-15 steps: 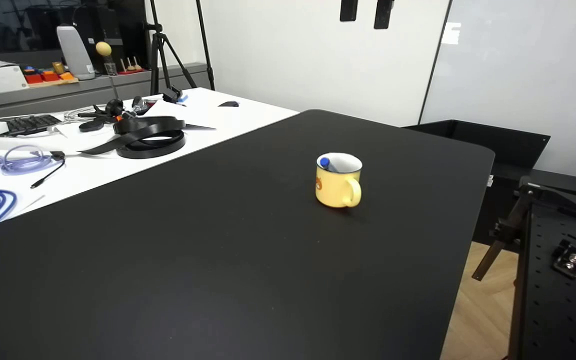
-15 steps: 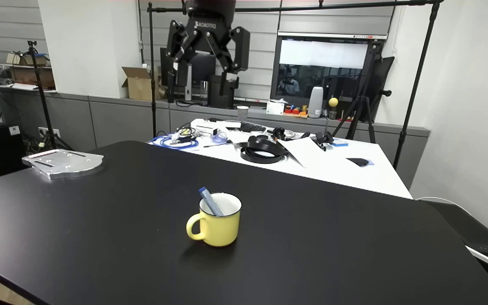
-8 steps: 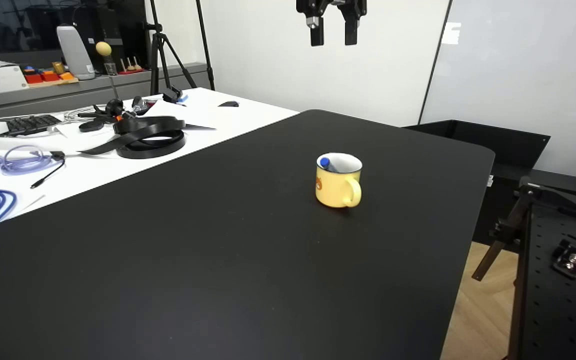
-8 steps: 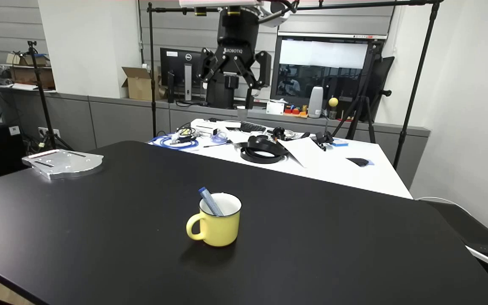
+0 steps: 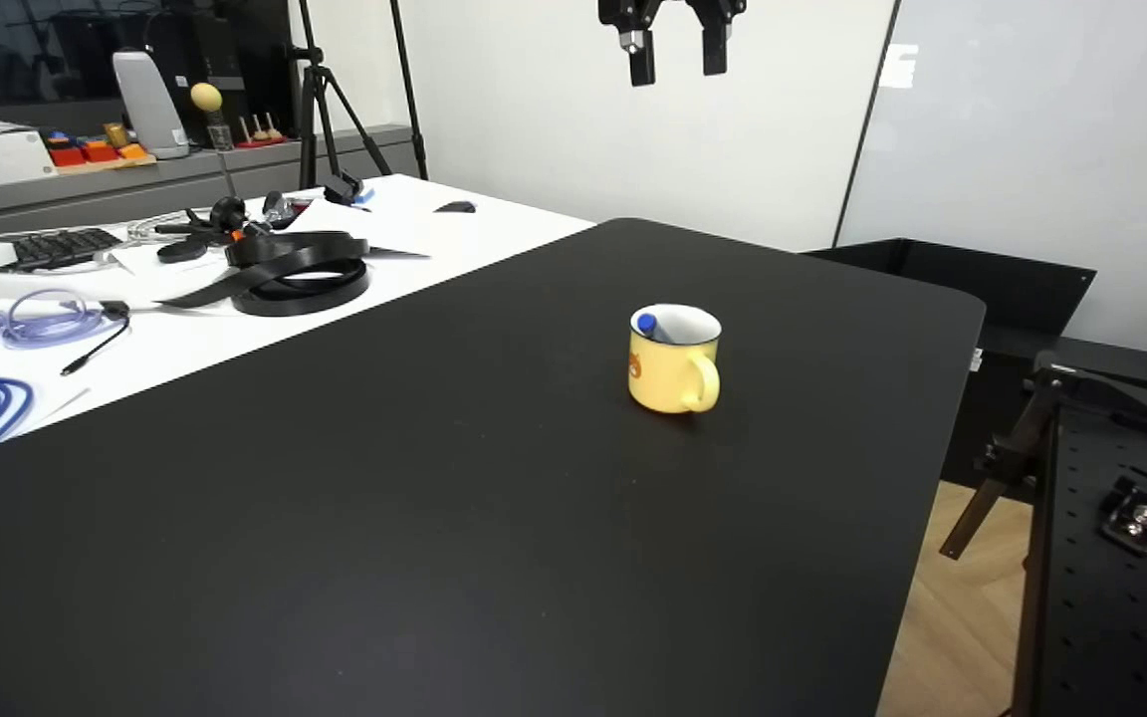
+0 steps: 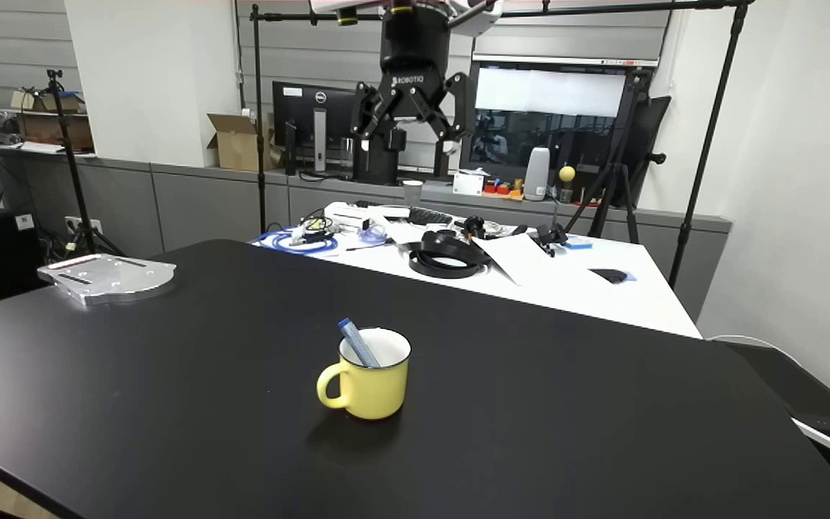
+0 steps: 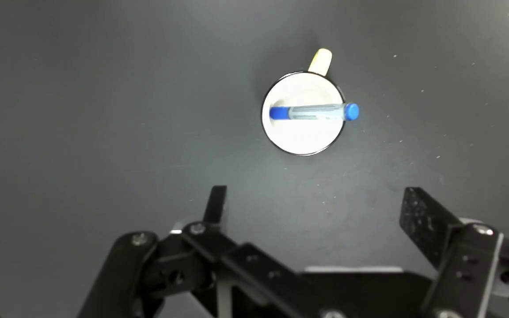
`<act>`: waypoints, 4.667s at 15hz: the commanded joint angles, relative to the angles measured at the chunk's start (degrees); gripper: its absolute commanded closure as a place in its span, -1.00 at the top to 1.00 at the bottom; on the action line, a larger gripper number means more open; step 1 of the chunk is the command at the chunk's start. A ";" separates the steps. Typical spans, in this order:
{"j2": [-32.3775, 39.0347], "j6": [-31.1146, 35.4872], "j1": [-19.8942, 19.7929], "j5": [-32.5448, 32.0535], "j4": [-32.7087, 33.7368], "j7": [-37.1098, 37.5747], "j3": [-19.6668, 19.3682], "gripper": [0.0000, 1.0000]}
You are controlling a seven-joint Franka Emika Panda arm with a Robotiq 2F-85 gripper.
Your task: Take the marker out of the cup, put it on the table then put it back in the cup
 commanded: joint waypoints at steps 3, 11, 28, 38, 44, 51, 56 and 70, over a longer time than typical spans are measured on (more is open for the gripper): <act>6.45 -7.01 0.64 -7.15 12.21 14.39 0.27 1.00; 8.38 -5.55 0.86 -4.64 13.93 10.46 1.10 1.00; 6.65 10.43 1.93 -4.11 -0.11 4.64 3.36 1.00; 6.80 24.26 3.12 -5.36 -13.04 -1.84 4.41 1.00; 9.35 24.21 3.93 -8.47 -12.80 -2.87 4.32 1.00; 14.74 23.15 4.64 -12.45 -10.93 -2.29 3.24 1.00; 13.30 21.43 4.54 -14.30 -12.89 -3.31 2.50 1.00; 15.01 20.81 6.05 -18.83 -12.22 -4.22 2.89 0.01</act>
